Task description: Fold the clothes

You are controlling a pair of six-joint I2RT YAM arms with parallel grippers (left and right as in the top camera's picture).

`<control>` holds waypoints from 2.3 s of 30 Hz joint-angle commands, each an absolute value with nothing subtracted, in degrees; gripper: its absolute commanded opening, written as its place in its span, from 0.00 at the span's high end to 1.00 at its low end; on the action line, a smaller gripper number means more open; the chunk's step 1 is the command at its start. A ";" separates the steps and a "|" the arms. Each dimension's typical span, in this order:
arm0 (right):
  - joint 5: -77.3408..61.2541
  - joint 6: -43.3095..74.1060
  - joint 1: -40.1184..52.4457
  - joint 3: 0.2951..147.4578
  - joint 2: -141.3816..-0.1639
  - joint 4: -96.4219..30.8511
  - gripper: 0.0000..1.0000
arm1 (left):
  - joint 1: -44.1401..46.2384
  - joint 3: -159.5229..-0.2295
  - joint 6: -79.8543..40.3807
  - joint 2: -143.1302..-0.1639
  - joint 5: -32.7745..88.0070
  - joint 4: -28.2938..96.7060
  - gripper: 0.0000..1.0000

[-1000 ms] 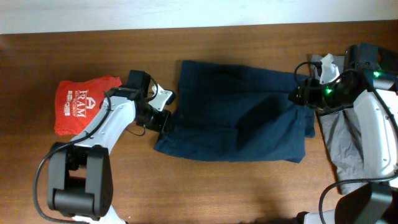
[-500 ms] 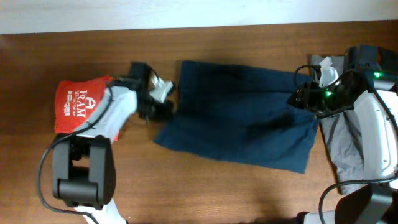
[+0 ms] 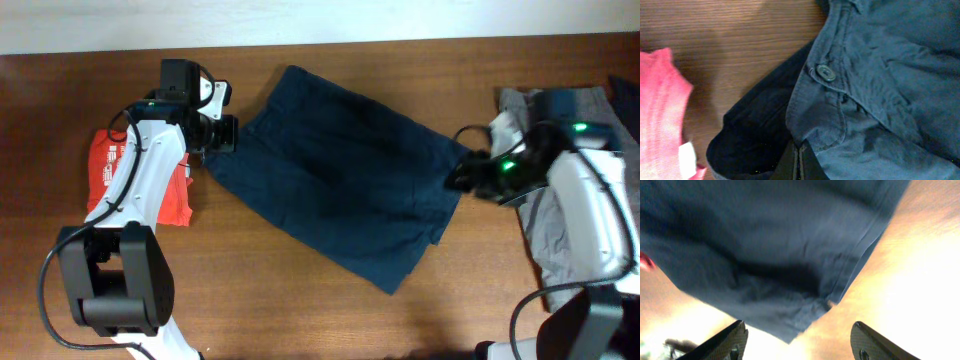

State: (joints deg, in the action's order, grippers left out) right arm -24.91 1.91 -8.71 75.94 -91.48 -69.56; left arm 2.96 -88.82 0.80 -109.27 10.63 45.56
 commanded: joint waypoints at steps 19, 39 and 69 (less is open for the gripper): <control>-38.52 4.45 -2.79 62.92 -91.70 -46.57 0.96 | 2.24 -88.86 -0.45 -108.14 5.96 47.40 0.99; -15.29 6.44 -4.60 82.70 -95.50 -52.77 0.40 | 1.06 -88.86 -0.45 -108.14 6.13 47.77 0.99; -34.65 4.01 3.92 56.84 -98.24 -48.29 0.96 | 1.04 -84.77 -0.43 -109.84 3.09 56.18 0.62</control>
